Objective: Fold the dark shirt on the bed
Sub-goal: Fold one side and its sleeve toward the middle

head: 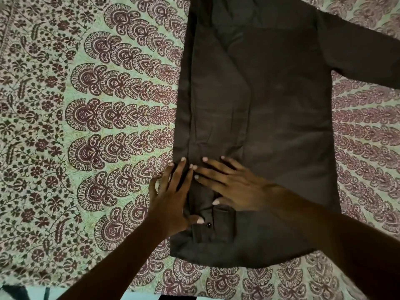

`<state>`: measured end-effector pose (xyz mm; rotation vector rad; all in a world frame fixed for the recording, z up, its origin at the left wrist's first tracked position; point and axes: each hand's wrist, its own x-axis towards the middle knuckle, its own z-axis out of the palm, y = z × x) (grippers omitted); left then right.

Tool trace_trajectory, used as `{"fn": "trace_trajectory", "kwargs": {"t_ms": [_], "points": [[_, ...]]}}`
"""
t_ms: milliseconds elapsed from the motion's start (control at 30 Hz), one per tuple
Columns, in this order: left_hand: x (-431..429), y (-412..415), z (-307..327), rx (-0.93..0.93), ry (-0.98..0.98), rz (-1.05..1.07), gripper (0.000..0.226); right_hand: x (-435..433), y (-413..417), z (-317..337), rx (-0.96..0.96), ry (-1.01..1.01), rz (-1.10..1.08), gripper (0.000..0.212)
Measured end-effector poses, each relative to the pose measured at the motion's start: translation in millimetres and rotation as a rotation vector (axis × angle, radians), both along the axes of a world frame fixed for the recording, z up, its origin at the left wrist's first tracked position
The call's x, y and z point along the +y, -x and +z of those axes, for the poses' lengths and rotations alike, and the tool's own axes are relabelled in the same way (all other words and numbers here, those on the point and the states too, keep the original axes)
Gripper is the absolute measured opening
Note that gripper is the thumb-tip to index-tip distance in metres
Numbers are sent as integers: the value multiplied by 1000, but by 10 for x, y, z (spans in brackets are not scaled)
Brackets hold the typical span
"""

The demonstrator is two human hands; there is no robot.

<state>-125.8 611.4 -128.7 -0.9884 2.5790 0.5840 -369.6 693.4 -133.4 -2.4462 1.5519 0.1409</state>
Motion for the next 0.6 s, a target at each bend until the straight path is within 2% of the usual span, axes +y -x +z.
{"fn": "trace_trajectory", "kwargs": {"t_ms": [100,300,367,433,467,500,600], "points": [[-7,3,-5,-8,1,5,147,-410,407,-91,74,21,-15,76],[-73,56,48,-65,-7,-17,154,-1088,911,6,121,16,-373,82],[-110,75,42,-73,-33,-29,156,-1142,867,-13,85,73,-212,82],[-138,81,38,-73,-70,-28,157,-1144,821,-91,60,83,95,77],[-141,79,36,-76,-75,-31,157,-1155,821,-137,59,73,174,74],[-140,78,40,-82,-70,-38,157,-1192,849,-180,62,80,165,72],[-135,78,45,-84,-74,-62,154,-1400,987,-195,57,81,-209,71]]}}
